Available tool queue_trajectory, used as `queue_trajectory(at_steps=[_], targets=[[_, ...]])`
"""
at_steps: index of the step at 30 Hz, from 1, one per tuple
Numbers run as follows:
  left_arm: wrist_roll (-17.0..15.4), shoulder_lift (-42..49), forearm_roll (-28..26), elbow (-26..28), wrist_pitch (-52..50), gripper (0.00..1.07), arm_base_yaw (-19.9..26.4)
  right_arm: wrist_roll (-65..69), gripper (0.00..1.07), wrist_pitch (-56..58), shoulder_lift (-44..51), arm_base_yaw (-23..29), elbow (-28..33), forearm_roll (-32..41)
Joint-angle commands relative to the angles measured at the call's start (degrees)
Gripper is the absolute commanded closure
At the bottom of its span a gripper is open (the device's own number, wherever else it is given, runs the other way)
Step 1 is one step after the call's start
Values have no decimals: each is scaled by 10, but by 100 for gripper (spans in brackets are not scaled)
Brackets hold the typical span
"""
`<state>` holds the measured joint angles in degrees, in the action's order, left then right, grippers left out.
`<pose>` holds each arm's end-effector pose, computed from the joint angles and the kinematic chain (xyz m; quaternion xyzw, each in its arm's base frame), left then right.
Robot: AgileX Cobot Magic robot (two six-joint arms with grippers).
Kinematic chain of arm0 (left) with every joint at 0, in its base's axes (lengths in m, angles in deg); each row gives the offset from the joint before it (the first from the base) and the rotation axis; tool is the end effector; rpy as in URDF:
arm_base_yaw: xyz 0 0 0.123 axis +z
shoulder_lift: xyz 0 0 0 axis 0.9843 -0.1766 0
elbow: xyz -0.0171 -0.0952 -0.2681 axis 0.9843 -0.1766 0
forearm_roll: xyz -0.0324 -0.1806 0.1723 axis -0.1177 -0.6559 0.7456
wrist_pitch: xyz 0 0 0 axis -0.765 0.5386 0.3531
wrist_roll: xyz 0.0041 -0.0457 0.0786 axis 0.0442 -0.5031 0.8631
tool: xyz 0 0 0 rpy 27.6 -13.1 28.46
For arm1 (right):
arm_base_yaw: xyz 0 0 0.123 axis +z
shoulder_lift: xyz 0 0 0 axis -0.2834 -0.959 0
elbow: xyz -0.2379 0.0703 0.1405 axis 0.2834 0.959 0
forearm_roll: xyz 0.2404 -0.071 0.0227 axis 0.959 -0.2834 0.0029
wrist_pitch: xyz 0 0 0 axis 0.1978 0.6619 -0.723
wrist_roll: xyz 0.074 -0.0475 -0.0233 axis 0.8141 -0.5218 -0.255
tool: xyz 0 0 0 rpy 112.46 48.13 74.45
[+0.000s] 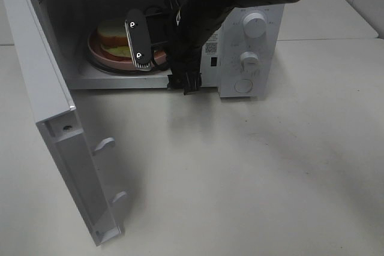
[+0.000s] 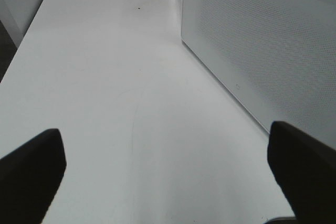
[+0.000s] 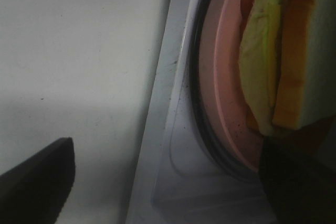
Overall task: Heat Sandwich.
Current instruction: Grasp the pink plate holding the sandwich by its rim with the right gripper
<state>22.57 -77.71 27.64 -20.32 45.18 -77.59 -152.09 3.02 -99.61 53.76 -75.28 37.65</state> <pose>-0.0044 -0.0061 0.2784 0.0112 0.8468 -0.0109 0.5316 0.3832 0.2847 0.1931 -0.7563 0.5510 -0.1329 0.3266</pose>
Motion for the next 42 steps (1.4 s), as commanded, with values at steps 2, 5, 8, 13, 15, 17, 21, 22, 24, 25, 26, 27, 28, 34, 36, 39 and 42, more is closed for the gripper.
queue_trajectory(at_steps=[2,5,8,13,15,17,21,22,24,25,26,27,28,34,36,39,42], targets=[[-1,14,0,-2,-1,5,-1,-3,18,-3,-31,1,-35,-1],[-1,14,0,-2,-1,5,-1,-2,19,-2,-50,1,-58,-3],[-1,14,0,-2,-1,5,-1,-1,19,2,-74,1,-88,-14],[-1,14,0,-2,-1,5,-1,1,20,20,-103,1,-123,-14],[-1,14,0,-2,-1,5,-1,1,20,25,-110,1,-132,-14],[-1,14,1,-2,-1,5,-1,1,21,38,-126,1,-154,-14],[-1,14,1,-2,-1,5,-1,1,22,51,-138,1,-176,-14],[-1,14,1,-2,-1,5,-1,3,22,57,-142,1,-182,-14],[-1,14,1,-2,-1,5,-1,6,22,64,-143,1,-186,-13],[-1,14,1,-2,-1,5,-1,12,23,76,-149,1,-195,-13],[-1,14,1,-2,-1,5,-1,14,23,79,-151,1,-196,-14],[-1,14,1,-2,-1,5,-1,14,23,79,-151,1,-196,-14],[-1,14,1,-2,-1,5,-1,14,23,82,-152,1,-197,-14],[-1,14,2,-2,-1,5,-1,13,24,88,-152,1,-197,-31],[-1,14,2,-2,-1,5,-1,11,25,85,-152,1,-197,-31],[-1,14,2,-2,-1,5,-1,11,25,80,-154,1,-201,-31],[-1,14,2,-2,-1,5,-1,11,26,79,-161,2,-213,-31]])
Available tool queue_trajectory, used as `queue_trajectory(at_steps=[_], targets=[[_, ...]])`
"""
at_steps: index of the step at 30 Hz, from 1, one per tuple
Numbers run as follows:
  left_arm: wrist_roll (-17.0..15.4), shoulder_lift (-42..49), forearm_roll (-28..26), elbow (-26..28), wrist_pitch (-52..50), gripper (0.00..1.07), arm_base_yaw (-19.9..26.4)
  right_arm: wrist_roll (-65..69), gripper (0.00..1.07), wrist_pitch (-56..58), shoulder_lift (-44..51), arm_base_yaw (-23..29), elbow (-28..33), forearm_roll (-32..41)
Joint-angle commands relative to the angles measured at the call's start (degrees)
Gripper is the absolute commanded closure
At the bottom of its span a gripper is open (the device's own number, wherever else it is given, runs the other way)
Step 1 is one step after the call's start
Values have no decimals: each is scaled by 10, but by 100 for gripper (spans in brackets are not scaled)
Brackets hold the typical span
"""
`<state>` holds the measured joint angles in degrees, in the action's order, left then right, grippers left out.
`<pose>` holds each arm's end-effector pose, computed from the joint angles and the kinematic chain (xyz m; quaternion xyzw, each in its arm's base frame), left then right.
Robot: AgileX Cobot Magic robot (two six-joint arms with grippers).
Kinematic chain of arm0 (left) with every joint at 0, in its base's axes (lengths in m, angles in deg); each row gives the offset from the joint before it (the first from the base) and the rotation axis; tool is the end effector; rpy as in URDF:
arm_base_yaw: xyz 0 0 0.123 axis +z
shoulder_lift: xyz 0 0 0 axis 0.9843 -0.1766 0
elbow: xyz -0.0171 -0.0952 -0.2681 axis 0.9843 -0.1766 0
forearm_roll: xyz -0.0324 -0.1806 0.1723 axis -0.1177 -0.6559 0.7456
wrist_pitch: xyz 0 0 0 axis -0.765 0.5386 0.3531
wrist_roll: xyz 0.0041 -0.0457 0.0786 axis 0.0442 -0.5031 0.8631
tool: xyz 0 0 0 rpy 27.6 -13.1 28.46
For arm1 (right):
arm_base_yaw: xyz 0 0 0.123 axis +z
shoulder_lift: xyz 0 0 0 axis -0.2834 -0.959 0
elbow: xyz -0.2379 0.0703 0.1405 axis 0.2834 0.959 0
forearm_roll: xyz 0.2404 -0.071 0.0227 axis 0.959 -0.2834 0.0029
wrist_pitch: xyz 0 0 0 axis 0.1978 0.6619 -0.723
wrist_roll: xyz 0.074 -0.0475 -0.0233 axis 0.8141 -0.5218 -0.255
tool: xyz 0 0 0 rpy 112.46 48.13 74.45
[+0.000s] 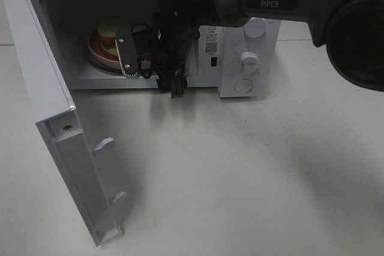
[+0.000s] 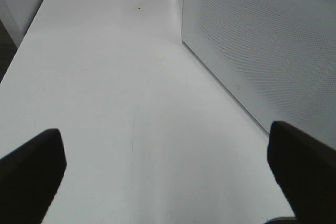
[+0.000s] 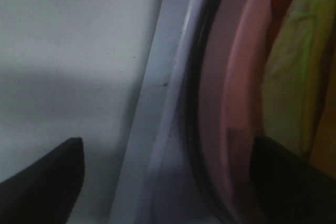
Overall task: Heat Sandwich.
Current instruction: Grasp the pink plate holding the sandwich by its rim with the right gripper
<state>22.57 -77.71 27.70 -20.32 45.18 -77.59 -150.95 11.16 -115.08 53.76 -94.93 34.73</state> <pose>-0.0044 -0.0060 0.2784 0.0112 0.8468 -0.0104 0.5316 0.4280 0.3136 0.1513 -0.7642 0.5571 -0.1469 0.2900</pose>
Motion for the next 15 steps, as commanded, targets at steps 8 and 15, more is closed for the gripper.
queue_trajectory(at_steps=[8,15], targets=[[-1,14,1,-2,-1,5,-1,13,28,-2,-41,2,-55,6],[-1,14,2,-2,-1,5,-1,13,58,4,-46,2,-55,19]])
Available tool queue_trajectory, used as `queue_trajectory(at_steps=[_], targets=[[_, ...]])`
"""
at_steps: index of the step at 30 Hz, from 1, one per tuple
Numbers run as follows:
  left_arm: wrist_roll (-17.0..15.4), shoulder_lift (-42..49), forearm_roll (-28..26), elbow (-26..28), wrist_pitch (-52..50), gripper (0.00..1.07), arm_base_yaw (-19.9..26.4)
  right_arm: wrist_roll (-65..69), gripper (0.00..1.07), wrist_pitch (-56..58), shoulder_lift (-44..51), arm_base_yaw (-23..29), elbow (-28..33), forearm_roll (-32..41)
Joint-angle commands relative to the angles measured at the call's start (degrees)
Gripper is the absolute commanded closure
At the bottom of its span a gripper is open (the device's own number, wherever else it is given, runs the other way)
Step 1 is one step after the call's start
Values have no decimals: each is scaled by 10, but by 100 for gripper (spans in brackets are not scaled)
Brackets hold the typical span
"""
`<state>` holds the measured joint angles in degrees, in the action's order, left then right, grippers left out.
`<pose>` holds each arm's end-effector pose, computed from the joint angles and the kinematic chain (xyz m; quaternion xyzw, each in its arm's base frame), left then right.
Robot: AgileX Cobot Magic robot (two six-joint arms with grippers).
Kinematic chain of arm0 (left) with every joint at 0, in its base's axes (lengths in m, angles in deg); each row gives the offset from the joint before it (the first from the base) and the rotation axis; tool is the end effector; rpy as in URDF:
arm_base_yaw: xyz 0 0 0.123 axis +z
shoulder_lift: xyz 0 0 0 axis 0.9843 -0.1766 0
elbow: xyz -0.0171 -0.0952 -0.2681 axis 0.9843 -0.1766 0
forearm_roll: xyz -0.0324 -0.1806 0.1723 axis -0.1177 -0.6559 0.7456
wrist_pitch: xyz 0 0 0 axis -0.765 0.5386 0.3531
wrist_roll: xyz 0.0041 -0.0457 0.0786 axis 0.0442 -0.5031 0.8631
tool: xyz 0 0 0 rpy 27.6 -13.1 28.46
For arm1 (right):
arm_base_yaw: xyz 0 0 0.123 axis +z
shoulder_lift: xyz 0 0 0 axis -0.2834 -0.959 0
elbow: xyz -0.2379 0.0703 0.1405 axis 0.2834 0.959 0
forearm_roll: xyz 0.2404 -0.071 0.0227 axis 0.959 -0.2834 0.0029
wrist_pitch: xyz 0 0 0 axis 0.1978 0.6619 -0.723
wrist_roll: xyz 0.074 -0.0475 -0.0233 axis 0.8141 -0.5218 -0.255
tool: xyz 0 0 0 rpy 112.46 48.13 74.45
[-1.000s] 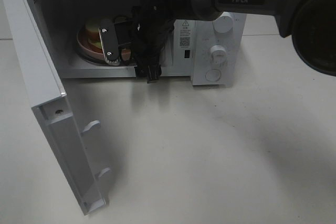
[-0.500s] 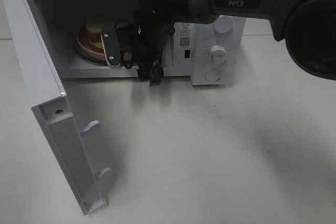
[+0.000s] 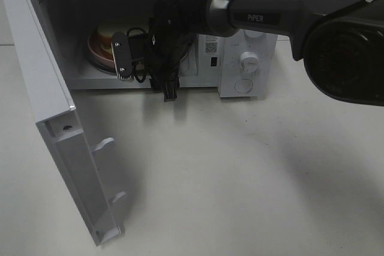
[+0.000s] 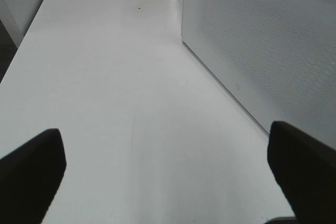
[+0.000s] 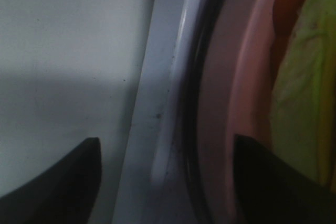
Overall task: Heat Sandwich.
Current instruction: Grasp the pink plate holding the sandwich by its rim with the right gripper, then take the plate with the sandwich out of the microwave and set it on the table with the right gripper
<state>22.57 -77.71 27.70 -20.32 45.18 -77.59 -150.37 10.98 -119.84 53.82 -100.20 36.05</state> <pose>-0.0044 -0.0060 0.2784 0.0112 0.8468 -0.0104 0.5316 0.4383 0.3236 0.1340 -0.7563 0.5656 -0.1380 0.2986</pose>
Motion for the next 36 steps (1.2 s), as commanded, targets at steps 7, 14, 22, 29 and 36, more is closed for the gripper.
queue_trajectory(at_steps=[7,14,22,29,36], targets=[[-1,14,2,-2,-1,5,-1,13,107,7,4,2,-2,7],[-1,14,2,-2,-1,5,-1,7,107,7,5,2,-2,30],[-1,14,2,-2,-1,5,-1,3,107,15,11,2,-2,35],[-1,14,2,-2,-1,5,-1,-56,107,55,27,1,-2,56],[-1,14,2,-2,-1,5,-1,-72,107,66,46,2,-2,58]])
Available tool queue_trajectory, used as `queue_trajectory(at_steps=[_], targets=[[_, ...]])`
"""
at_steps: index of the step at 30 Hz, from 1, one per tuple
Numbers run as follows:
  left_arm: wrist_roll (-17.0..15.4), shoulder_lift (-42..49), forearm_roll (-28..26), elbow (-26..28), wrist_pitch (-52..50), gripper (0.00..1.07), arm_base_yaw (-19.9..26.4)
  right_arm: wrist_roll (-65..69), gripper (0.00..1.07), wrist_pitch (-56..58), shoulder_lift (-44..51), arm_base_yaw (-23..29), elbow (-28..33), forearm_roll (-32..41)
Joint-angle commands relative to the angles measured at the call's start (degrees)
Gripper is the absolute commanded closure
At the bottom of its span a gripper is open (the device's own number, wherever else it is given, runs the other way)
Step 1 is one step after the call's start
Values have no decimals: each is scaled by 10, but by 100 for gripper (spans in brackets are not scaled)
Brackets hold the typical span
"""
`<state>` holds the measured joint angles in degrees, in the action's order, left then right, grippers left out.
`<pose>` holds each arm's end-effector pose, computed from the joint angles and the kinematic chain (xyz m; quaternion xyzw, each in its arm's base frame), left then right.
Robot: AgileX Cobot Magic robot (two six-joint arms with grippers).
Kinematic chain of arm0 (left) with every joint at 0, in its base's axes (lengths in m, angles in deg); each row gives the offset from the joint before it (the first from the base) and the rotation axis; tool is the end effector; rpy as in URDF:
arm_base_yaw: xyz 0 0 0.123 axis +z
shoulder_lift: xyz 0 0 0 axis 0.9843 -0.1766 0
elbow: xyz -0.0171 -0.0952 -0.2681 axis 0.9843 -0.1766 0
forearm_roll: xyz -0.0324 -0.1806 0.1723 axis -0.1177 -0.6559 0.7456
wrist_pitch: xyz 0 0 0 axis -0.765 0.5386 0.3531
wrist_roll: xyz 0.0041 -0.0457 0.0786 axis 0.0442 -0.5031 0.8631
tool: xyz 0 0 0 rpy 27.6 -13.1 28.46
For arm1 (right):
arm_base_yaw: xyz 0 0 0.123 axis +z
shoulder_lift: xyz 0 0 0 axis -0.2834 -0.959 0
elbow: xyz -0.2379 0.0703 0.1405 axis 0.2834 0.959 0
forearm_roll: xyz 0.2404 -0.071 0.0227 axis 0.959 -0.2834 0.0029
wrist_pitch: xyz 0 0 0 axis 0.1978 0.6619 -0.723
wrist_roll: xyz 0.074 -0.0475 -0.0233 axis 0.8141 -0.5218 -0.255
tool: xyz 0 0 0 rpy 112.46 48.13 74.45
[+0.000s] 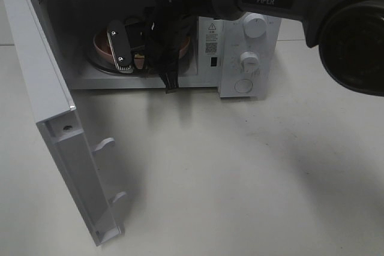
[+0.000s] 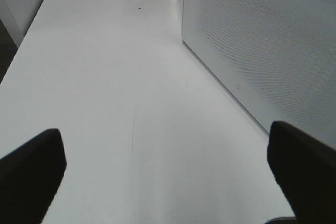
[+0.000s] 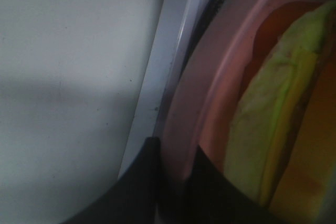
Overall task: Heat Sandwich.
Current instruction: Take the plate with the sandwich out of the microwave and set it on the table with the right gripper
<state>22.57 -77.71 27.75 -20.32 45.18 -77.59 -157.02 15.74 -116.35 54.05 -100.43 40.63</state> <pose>-0.0044 -0.0060 0.2784 0.0112 0.8469 -0.0099 0.5316 0.4292 0.3236 0.1632 -0.7767 0.5446 -0.1244 0.2909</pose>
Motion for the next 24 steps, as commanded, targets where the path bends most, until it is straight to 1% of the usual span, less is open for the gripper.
queue_trajectory(at_steps=[1,6,8,9,11,12,13,15,16,18,21,22,24], targets=[[-1,14,1,-2,-1,5,-1,-6,107,19,14,-1,0,13],[-1,14,1,-2,-1,5,-1,-6,107,26,25,-1,3,13],[-1,14,1,-2,-1,5,-1,-20,107,15,40,-1,25,17],[-1,14,1,-2,-1,5,-1,-20,107,15,40,-1,25,17],[-1,14,1,-2,-1,5,-1,-40,107,1,55,-1,53,17],[-1,14,1,-2,-1,5,-1,-57,107,-21,71,-1,81,17],[-1,14,1,-2,-1,5,-1,-57,107,-21,71,-1,81,17],[-1,14,1,-2,-1,5,-1,-67,107,-41,85,-1,109,17],[-1,14,1,-2,-1,5,-1,-80,107,-60,101,-1,133,17],[-1,14,1,-2,-1,5,-1,-88,107,-66,108,-1,143,17],[-1,14,1,-2,-1,5,-1,-114,107,-86,132,-1,184,17],[-1,14,1,-2,-1,5,-1,-114,107,-86,132,-1,184,17],[-1,14,1,-2,-1,5,-1,-122,107,-101,146,-1,207,17]])
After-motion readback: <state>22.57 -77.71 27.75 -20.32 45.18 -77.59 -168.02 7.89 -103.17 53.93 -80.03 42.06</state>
